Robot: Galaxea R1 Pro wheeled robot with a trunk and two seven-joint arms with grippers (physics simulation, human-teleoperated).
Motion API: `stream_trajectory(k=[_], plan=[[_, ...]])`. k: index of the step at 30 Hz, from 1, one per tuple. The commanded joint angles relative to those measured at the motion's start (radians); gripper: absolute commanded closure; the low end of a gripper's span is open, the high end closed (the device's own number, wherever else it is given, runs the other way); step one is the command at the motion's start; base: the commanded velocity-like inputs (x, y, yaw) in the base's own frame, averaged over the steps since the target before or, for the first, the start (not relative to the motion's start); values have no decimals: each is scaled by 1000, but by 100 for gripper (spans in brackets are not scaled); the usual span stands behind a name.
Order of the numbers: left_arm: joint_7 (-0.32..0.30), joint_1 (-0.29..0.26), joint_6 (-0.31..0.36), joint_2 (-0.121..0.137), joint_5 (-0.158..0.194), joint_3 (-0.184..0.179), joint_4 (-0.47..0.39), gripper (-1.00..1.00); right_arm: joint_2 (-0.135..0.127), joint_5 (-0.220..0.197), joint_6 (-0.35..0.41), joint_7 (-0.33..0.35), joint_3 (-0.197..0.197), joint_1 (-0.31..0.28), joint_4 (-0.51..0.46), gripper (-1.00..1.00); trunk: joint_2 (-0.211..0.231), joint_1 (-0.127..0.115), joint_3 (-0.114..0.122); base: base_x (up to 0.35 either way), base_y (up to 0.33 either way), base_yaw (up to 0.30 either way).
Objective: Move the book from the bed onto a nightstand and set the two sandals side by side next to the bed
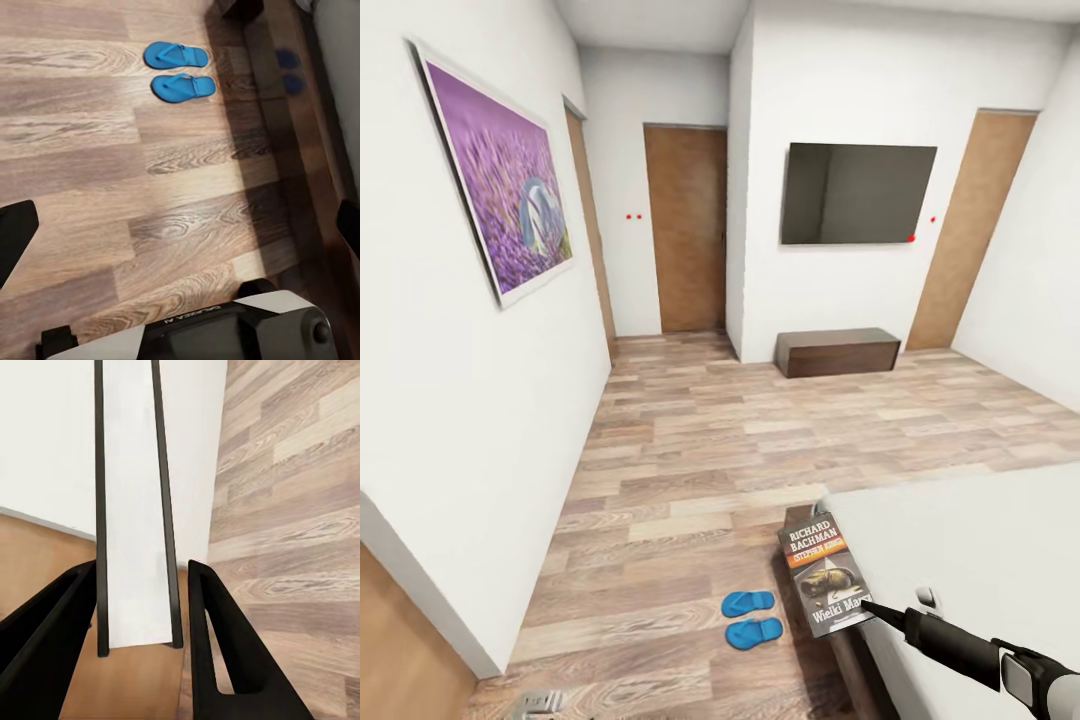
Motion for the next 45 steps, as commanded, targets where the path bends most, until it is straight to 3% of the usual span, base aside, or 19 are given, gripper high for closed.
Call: stream_trajectory(k=[1, 45], plan=[[-1, -1, -6, 0, -11, 7, 1, -100, 0, -10, 10, 5, 2, -2, 3, 100, -2, 1, -2, 0, 0, 294], [-1, -1, -6, -1, -12, 7, 1, -100, 0, -10, 10, 2, 2, -2, 2, 100, -2, 1, -2, 0, 0, 294]])
